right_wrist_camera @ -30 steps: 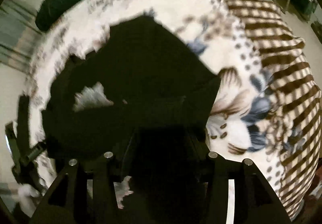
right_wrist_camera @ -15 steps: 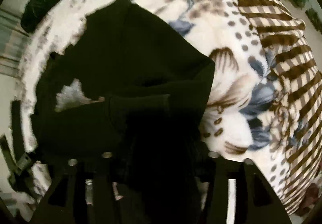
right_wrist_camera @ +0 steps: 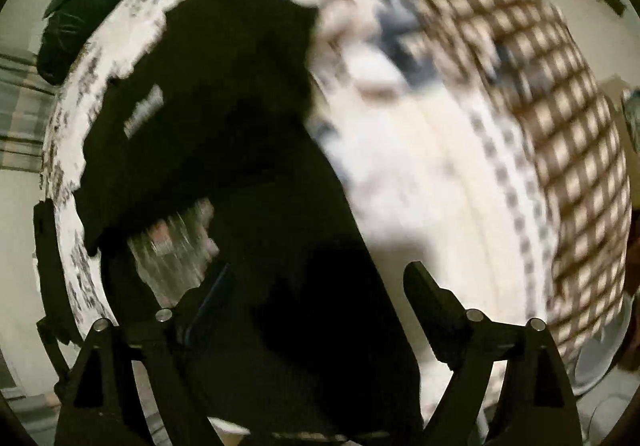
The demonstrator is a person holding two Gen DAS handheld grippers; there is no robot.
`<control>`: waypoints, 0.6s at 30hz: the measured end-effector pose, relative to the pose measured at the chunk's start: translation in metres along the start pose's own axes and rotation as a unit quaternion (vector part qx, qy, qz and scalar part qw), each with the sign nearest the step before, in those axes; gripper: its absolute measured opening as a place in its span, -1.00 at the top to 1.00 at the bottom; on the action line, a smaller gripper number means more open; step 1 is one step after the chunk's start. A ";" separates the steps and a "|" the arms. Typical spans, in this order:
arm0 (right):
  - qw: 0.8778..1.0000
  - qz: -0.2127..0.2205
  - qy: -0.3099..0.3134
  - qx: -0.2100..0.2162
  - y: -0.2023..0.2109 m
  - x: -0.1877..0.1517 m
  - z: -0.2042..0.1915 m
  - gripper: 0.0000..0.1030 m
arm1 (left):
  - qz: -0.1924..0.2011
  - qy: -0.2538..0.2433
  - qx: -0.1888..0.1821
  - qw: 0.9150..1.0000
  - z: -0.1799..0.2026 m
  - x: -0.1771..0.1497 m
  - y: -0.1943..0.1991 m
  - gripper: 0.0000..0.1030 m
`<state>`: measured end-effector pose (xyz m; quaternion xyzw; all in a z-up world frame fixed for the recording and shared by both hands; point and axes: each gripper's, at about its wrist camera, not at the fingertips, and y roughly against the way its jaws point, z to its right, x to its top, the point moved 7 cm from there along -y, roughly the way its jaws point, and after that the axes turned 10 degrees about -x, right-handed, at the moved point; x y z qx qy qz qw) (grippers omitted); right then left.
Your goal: Fold small clothes
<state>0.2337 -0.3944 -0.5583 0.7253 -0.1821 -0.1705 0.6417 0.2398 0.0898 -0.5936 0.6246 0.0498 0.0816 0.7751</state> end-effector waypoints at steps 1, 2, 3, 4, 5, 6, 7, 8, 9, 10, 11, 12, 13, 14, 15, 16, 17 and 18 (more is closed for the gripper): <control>1.000 -0.006 -0.001 0.000 -0.004 -0.009 0.004 -0.71 | -0.003 0.002 0.002 1.000 -0.002 -0.009 -0.005 -1.00; 1.000 -0.017 -0.003 0.001 -0.011 -0.023 0.012 -0.71 | -0.006 0.003 0.004 1.000 -0.003 -0.016 -0.010 -1.00; 1.000 -0.026 -0.004 0.003 -0.016 -0.034 0.018 -0.71 | -0.009 0.003 0.006 1.000 -0.004 -0.024 -0.016 -1.00; 0.999 -0.032 -0.002 0.004 -0.021 -0.041 0.022 -0.71 | -0.010 0.002 0.008 1.000 -0.004 -0.030 -0.021 -1.00; 0.999 -0.040 0.000 0.004 -0.026 -0.054 0.029 -0.71 | -0.011 0.004 0.007 1.000 -0.004 -0.036 -0.025 -0.99; 0.999 -0.045 0.003 0.003 -0.030 -0.063 0.034 -0.71 | -0.012 0.005 0.004 1.000 -0.003 -0.041 -0.030 -0.98; 0.999 -0.049 0.005 0.004 -0.035 -0.069 0.038 -0.71 | -0.017 0.008 0.001 1.000 -0.002 -0.047 -0.036 -0.97; 0.998 -0.057 0.006 0.005 -0.040 -0.079 0.044 -0.71 | -0.021 0.010 -0.002 1.000 0.000 -0.052 -0.041 -0.97; 0.998 -0.063 0.006 0.005 -0.045 -0.087 0.050 -0.71 | -0.022 0.009 -0.005 1.000 0.002 -0.055 -0.044 -0.97; 0.998 -0.069 0.006 0.006 -0.049 -0.094 0.055 -0.71 | -0.025 0.006 -0.003 1.000 0.004 -0.059 -0.048 -0.97; 0.997 -0.077 0.002 0.010 -0.055 -0.104 0.061 -0.71 | -0.025 0.005 -0.005 1.000 0.006 -0.063 -0.050 -0.97; 0.997 -0.082 0.000 0.013 -0.058 -0.108 0.063 -0.71 | -0.028 0.002 -0.011 1.000 0.009 -0.068 -0.054 -0.97; 0.996 -0.088 -0.003 0.018 -0.062 -0.115 0.066 -0.71 | -0.032 0.000 -0.013 0.999 0.011 -0.074 -0.056 -0.89; 0.995 -0.093 -0.003 0.022 -0.066 -0.122 0.068 -0.70 | -0.036 -0.003 -0.019 0.999 0.014 -0.078 -0.060 -0.81; 0.995 -0.098 -0.002 0.026 -0.070 -0.128 0.070 -0.69 | -0.031 -0.008 -0.016 0.999 0.017 -0.080 -0.060 -0.79; 0.994 -0.101 -0.003 0.032 -0.073 -0.132 0.071 -0.65 | -0.023 -0.012 -0.015 1.000 0.020 -0.081 -0.059 -0.68; 0.994 -0.104 -0.004 0.036 -0.076 -0.135 0.072 -0.51 | -0.017 -0.016 -0.015 1.000 0.023 -0.082 -0.059 -0.52; 0.994 -0.106 -0.005 0.041 -0.080 -0.140 0.073 -0.30 | -0.009 -0.020 -0.013 1.000 0.025 -0.083 -0.056 -0.40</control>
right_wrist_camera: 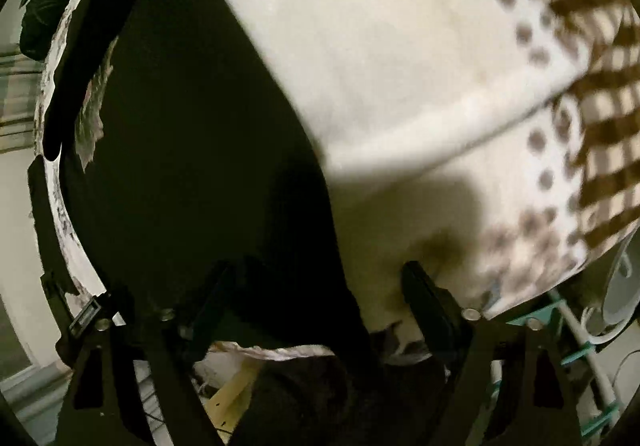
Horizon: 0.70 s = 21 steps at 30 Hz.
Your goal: Fold small clothes
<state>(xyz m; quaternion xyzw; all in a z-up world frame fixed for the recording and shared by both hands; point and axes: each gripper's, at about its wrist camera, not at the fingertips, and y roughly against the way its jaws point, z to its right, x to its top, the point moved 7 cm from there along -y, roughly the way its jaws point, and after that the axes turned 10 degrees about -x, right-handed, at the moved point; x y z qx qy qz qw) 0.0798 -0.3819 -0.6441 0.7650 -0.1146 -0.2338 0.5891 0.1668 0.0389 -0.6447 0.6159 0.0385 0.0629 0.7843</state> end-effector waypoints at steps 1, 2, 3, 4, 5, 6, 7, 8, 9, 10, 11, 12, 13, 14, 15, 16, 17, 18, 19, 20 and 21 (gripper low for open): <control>1.000 0.000 -0.003 0.003 -0.003 -0.004 0.002 -0.17 | 0.007 -0.004 0.005 1.000 0.002 0.000 0.002 -0.19; 1.000 0.003 -0.006 0.003 -0.004 -0.005 0.003 0.04 | 0.010 -0.008 0.005 1.000 0.004 -0.001 0.004 0.00; 1.000 0.010 -0.007 0.007 -0.003 -0.007 0.004 0.21 | 0.015 -0.011 0.004 1.000 0.005 -0.001 0.007 0.13; 1.000 0.011 -0.007 0.012 -0.003 -0.010 0.005 0.35 | 0.025 -0.016 0.004 1.000 0.007 -0.002 0.012 0.45; 1.000 0.009 -0.009 0.022 -0.002 -0.013 0.004 0.59 | 0.030 -0.020 0.002 0.999 0.009 -0.003 0.015 0.71; 1.000 0.010 -0.010 0.024 -0.001 -0.015 0.004 0.61 | 0.031 -0.022 -0.001 0.999 0.008 -0.005 0.018 0.72; 1.000 0.013 -0.009 0.024 0.002 -0.017 0.003 0.64 | 0.032 -0.020 -0.004 0.999 0.011 -0.005 0.022 0.76; 1.000 0.014 -0.003 0.025 0.006 -0.019 0.002 0.66 | 0.035 -0.018 -0.011 0.999 0.013 -0.006 0.025 0.78; 1.000 0.014 0.001 0.028 0.009 -0.020 0.000 0.66 | 0.037 -0.017 -0.017 0.999 0.014 -0.006 0.029 0.78; 0.999 0.014 0.003 0.032 0.015 -0.021 -0.003 0.67 | 0.039 -0.014 -0.022 0.999 0.015 -0.006 0.033 0.79; 0.999 0.013 0.004 0.040 0.020 -0.023 -0.005 0.68 | 0.042 -0.011 -0.030 0.999 0.016 -0.005 0.038 0.80; 0.999 0.012 0.004 0.049 0.027 -0.024 -0.007 0.69 | 0.048 -0.008 -0.038 0.998 0.009 -0.004 0.047 0.80; 0.998 0.012 0.004 0.054 0.032 -0.022 -0.008 0.70 | 0.056 -0.001 -0.050 0.997 0.011 -0.002 0.055 0.81; 0.998 0.014 0.006 0.059 0.039 -0.023 -0.010 0.70 | 0.061 0.004 -0.059 0.996 0.012 0.001 0.061 0.81; 0.998 0.016 0.008 0.064 0.045 -0.023 -0.009 0.70 | 0.066 0.009 -0.064 0.996 0.012 0.003 0.066 0.81; 0.997 0.018 0.009 0.069 0.051 -0.022 -0.009 0.71 | 0.073 0.019 -0.075 0.994 0.013 0.007 0.074 0.81; 0.997 0.021 0.007 0.075 0.059 -0.021 -0.009 0.71 | 0.078 0.024 -0.082 0.993 0.006 0.006 0.082 0.82; 0.996 0.022 0.006 0.081 0.068 -0.019 -0.010 0.72 | 0.081 0.028 -0.086 0.993 0.001 0.011 0.087 0.82; 0.996 0.023 0.004 0.087 0.075 -0.017 -0.010 0.72 | 0.086 0.034 -0.093 0.991 0.001 0.012 0.091 0.82; 0.996 0.025 0.003 0.091 0.081 -0.014 -0.013 0.73 | 0.089 0.039 -0.099 0.990 0.000 0.021 0.097 0.82; 0.995 0.030 0.002 0.096 0.088 -0.011 -0.015 0.73 | 0.091 0.043 -0.104 0.989 -0.006 0.031 0.101 0.82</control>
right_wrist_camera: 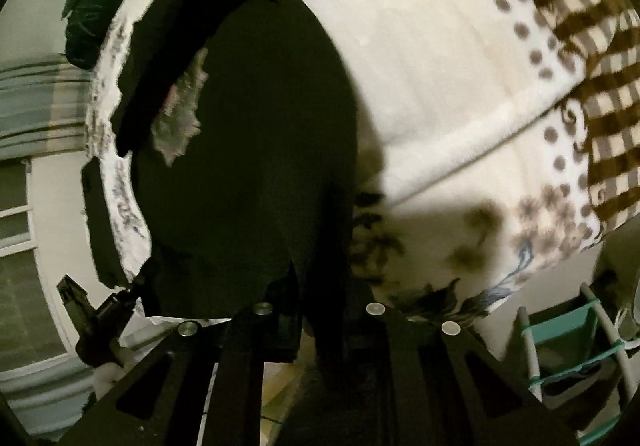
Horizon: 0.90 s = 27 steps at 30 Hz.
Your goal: Fold small clothes
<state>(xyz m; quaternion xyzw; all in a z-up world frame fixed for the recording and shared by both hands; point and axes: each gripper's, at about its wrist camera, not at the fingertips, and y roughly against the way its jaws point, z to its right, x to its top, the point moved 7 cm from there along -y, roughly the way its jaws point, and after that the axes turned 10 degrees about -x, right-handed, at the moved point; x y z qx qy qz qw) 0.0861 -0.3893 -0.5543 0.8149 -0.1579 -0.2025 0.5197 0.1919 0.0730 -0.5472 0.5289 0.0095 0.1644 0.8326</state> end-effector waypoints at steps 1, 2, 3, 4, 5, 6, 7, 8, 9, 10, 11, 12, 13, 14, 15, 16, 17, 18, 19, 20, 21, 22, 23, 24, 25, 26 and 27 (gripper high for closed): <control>1.000 0.003 -0.001 0.003 0.006 0.003 0.000 0.73 | 0.005 0.005 -0.006 1.000 0.002 0.004 0.003 0.82; 1.000 0.008 -0.002 0.007 0.014 0.007 -0.001 0.73 | 0.009 0.008 -0.010 1.000 0.001 0.002 0.008 0.82; 1.000 0.012 -0.003 0.010 0.020 0.011 -0.004 0.74 | 0.011 0.010 -0.012 1.000 -0.001 0.003 0.014 0.82; 1.000 0.018 -0.004 0.014 0.026 0.015 -0.007 0.74 | 0.016 0.015 -0.017 1.000 0.002 0.007 0.016 0.82; 1.000 0.025 -0.003 0.018 0.034 0.020 -0.009 0.74 | 0.019 0.018 -0.020 0.999 0.004 0.010 0.017 0.82; 0.999 0.029 -0.003 0.021 0.039 0.025 -0.012 0.74 | 0.023 0.022 -0.024 0.999 0.005 0.017 0.023 0.82; 0.999 0.033 -0.004 0.025 0.042 0.028 -0.017 0.74 | 0.027 0.026 -0.030 0.999 0.006 0.023 0.027 0.82; 0.999 0.037 -0.004 0.029 0.049 0.034 -0.021 0.74 | 0.031 0.029 -0.034 0.999 0.008 0.029 0.031 0.82; 0.999 0.041 -0.005 0.032 0.050 0.039 -0.029 0.74 | 0.036 0.031 -0.040 0.998 0.011 0.035 0.036 0.82; 0.998 0.046 -0.004 0.037 0.056 0.046 -0.034 0.74 | 0.042 0.033 -0.045 0.998 0.015 0.043 0.039 0.82; 0.998 0.049 -0.005 0.040 0.059 0.051 -0.038 0.74 | 0.049 0.037 -0.053 0.997 0.019 0.052 0.043 0.82; 0.998 0.055 -0.005 0.044 0.065 0.059 -0.043 0.74 | 0.054 0.038 -0.058 0.996 0.023 0.059 0.045 0.82; 0.997 0.059 -0.007 0.046 0.066 0.063 -0.048 0.74 | 0.064 0.040 -0.064 0.995 0.030 0.071 0.048 0.82; 0.997 0.065 -0.008 0.050 0.071 0.074 -0.054 0.74 | 0.068 0.039 -0.069 0.995 0.033 0.080 0.049 0.82; 0.996 0.070 -0.010 0.052 0.074 0.082 -0.059 0.74 | 0.074 0.038 -0.073 0.994 0.039 0.090 0.049 0.82; 0.996 0.076 -0.011 0.054 0.075 0.090 -0.066 0.74 | 0.080 0.036 -0.076 0.993 0.044 0.103 0.049 0.82; 0.995 0.082 -0.014 0.056 0.077 0.099 -0.073 0.74 | 0.084 0.034 -0.078 0.993 0.050 0.113 0.047 0.82; 0.994 0.089 -0.016 0.058 0.077 0.109 -0.081 0.74 | 0.088 0.032 -0.081 0.992 0.054 0.125 0.044 0.82; 0.993 0.097 -0.018 0.057 0.080 0.123 -0.087 0.74 | 0.092 0.028 -0.083 0.992 0.060 0.140 0.040 0.82; 0.993 0.102 -0.021 0.057 0.079 0.132 -0.093 0.74 | 0.093 0.027 -0.083 0.992 0.063 0.152 0.035 0.82; 0.992 0.107 -0.025 0.057 0.079 0.145 -0.100 0.74 | 0.094 0.027 -0.085 0.992 0.065 0.162 0.030 0.82; 0.992 0.111 -0.030 0.058 0.078 0.158 -0.105 0.74 | 0.094 0.027 -0.089 0.991 0.069 0.175 0.023 0.82; 0.991 0.114 -0.033 0.056 0.075 0.169 -0.111 0.74 | 0.091 0.024 -0.087 0.992 0.072 0.187 0.015 0.82; 0.991 0.116 -0.034 0.055 0.071 0.183 -0.117 0.74 | 0.090 0.020 -0.084 0.992 0.075 0.199 0.006 0.82; 0.991 0.118 -0.039 0.051 0.064 0.195 -0.122 0.74 | 0.086 0.018 -0.081 0.993 0.076 0.210 -0.004 0.82; 0.991 0.117 -0.042 0.046 0.057 0.207 -0.126 0.74 | 0.079 0.016 -0.076 0.994 0.077 0.221 -0.016 0.82; 0.991 0.116 -0.045 0.042 0.049 0.214 -0.130 0.74 | 0.075 0.016 -0.068 0.995 0.075 0.231 -0.027 0.82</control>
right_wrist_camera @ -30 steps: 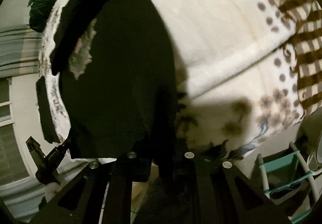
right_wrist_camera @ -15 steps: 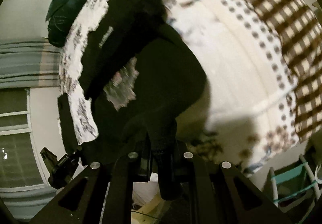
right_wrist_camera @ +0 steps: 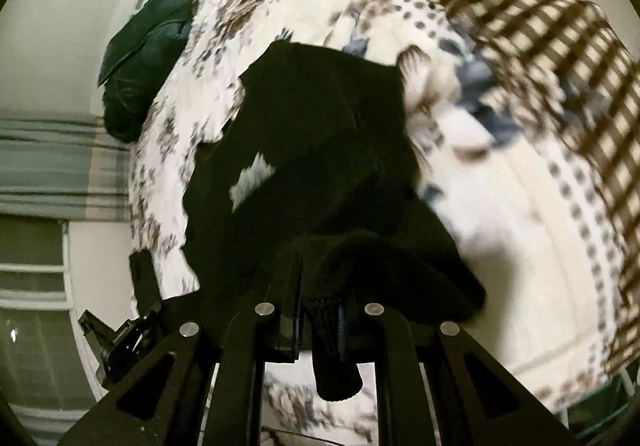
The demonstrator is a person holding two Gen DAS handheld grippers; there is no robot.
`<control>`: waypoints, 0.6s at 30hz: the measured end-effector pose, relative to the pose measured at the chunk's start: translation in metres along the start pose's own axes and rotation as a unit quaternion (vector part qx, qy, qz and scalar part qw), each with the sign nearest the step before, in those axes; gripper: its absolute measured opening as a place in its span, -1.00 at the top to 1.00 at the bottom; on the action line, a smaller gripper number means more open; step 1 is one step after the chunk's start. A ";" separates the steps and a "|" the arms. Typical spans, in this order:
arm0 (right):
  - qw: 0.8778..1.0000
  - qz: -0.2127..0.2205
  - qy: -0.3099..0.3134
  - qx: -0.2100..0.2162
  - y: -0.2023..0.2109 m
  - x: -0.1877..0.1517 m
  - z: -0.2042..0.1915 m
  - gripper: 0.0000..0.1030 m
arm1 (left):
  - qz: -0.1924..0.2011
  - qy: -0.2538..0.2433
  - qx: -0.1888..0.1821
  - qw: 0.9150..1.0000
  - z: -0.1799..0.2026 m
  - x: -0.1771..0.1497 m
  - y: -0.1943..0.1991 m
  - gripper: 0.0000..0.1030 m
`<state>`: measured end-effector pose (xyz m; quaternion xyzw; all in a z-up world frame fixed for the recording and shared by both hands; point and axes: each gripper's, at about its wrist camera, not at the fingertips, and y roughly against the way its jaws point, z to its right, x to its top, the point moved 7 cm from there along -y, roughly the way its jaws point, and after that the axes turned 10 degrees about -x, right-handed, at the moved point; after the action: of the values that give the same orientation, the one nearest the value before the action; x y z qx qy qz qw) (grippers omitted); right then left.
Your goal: Fold small clothes
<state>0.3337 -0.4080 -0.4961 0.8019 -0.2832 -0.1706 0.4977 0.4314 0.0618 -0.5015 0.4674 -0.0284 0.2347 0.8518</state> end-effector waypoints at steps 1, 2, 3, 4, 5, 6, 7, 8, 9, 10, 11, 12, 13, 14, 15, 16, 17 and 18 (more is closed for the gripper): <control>1.000 0.000 -0.006 -0.007 -0.010 0.007 -0.001 0.74 | -0.006 -0.002 0.005 1.000 -0.003 0.005 -0.010 0.82; 1.000 -0.001 -0.011 -0.014 -0.020 0.015 -0.001 0.74 | -0.015 -0.001 0.013 1.000 -0.008 0.010 -0.022 0.82; 1.000 -0.002 -0.016 -0.024 -0.028 0.023 0.000 0.74 | -0.020 -0.001 0.017 1.000 -0.012 0.013 -0.029 0.82; 0.999 -0.003 -0.022 -0.027 -0.035 0.027 0.002 0.74 | -0.028 -0.002 0.022 0.999 -0.017 0.015 -0.038 0.82; 0.999 -0.004 -0.032 -0.029 -0.041 0.032 0.004 0.74 | -0.034 -0.004 0.025 0.999 -0.021 0.015 -0.043 0.82; 0.999 -0.004 -0.037 -0.030 -0.045 0.035 0.006 0.74 | -0.040 -0.004 0.026 0.999 -0.024 0.015 -0.047 0.82; 0.999 -0.004 -0.040 -0.032 -0.048 0.037 0.008 0.74 | -0.047 -0.006 0.026 0.999 -0.027 0.014 -0.049 0.82; 0.998 -0.005 -0.043 -0.034 -0.050 0.037 0.009 0.74 | -0.051 -0.008 0.026 0.998 -0.029 0.012 -0.048 0.82; 0.998 -0.006 -0.047 -0.035 -0.051 0.036 0.010 0.74 | -0.053 -0.011 0.025 0.998 -0.030 0.010 -0.046 0.82; 0.998 -0.010 -0.047 -0.035 -0.050 0.034 0.011 0.74 | -0.056 -0.012 0.022 0.998 -0.031 0.007 -0.040 0.82; 0.998 -0.013 -0.045 -0.038 -0.047 0.029 0.012 0.74 | -0.056 -0.011 0.019 0.998 -0.033 0.005 -0.034 0.82; 0.998 -0.014 -0.043 -0.040 -0.044 0.023 0.014 0.74 | -0.056 -0.009 0.017 0.998 -0.036 0.002 -0.026 0.82; 0.998 -0.016 -0.040 -0.044 -0.038 0.017 0.016 0.74 | -0.058 0.000 0.014 0.998 -0.040 -0.003 -0.018 0.82; 0.998 -0.020 -0.047 -0.043 -0.033 0.009 0.021 0.74 | -0.059 0.012 0.009 0.998 -0.043 -0.007 -0.010 0.82; 0.997 -0.025 -0.057 -0.039 -0.028 0.001 0.026 0.74 | -0.059 0.022 0.005 0.998 -0.046 -0.012 -0.002 0.82; 0.997 -0.030 -0.063 -0.038 -0.024 -0.006 0.029 0.74 | -0.060 0.027 0.003 0.998 -0.047 -0.019 0.007 0.82; 0.996 -0.033 -0.069 -0.037 -0.019 -0.016 0.033 0.74 | -0.064 0.029 0.002 0.998 -0.048 -0.025 0.014 0.82; 0.996 -0.036 -0.071 -0.037 -0.014 -0.024 0.036 0.74 | -0.068 0.030 0.001 0.997 -0.050 -0.035 0.022 0.82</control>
<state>0.2986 -0.4134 -0.5248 0.7782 -0.2824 -0.2549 0.4997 0.3824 0.0991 -0.5214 0.4622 0.0293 0.1906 0.8656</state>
